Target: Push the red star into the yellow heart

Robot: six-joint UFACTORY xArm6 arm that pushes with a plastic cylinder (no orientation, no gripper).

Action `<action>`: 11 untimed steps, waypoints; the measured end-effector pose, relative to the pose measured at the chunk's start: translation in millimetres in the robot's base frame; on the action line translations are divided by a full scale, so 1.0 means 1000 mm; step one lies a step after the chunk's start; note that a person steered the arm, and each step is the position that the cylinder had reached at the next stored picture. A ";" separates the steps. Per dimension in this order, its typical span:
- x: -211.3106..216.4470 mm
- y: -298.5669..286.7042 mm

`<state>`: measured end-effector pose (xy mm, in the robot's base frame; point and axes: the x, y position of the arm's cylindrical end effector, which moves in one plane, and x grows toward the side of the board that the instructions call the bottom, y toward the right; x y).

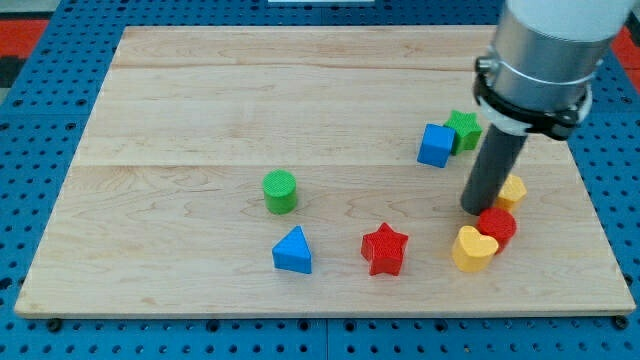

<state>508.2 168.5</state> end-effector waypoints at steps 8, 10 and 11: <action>-0.008 -0.099; 0.035 -0.156; 0.049 -0.130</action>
